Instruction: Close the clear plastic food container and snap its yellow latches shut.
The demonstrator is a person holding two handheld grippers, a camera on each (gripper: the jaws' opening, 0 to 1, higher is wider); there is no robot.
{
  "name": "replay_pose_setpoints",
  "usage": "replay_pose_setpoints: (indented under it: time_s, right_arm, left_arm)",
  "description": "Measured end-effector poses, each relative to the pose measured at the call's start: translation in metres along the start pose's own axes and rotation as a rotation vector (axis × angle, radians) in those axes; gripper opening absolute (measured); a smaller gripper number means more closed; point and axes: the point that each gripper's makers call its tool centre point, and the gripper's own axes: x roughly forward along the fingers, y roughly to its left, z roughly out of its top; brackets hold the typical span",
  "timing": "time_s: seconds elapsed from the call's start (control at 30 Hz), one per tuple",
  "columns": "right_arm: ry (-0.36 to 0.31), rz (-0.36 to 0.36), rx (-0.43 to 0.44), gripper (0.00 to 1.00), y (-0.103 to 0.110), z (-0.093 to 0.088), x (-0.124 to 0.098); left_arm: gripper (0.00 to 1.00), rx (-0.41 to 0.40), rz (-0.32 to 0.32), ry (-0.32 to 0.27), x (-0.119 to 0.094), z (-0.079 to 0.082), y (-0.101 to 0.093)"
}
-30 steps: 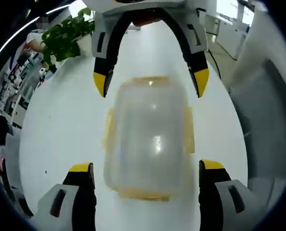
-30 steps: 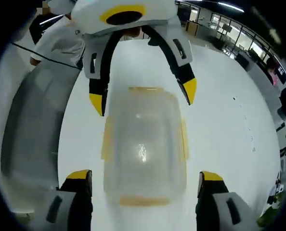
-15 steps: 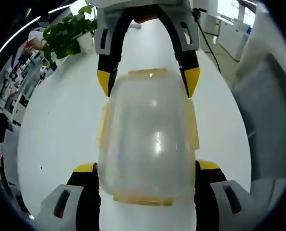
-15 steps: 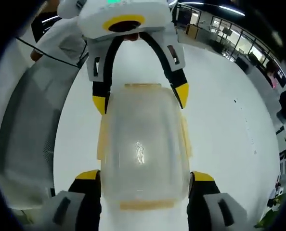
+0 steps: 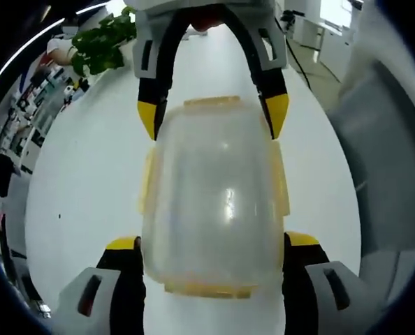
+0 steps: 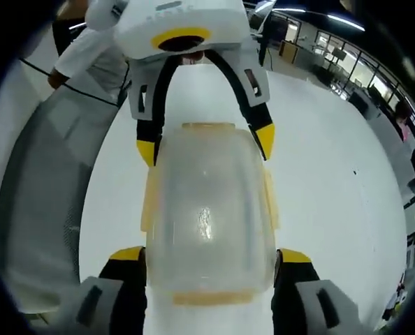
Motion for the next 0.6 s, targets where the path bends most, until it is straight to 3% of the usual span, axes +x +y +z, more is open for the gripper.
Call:
replay_pose_setpoints:
  time_s: [0.47,0.6]
  right_arm:
    - [0.019,0.020,-0.032,0.74,0.008,0.052,0.028]
    - [0.035,0.018,-0.031,0.74,0.009,0.058,0.032]
  left_arm:
    - [0.80,-0.014,0.015,0.011,-0.024,-0.055,-0.007]
    - [0.80,-0.007,0.006,0.010,-0.026,-0.060,-0.007]
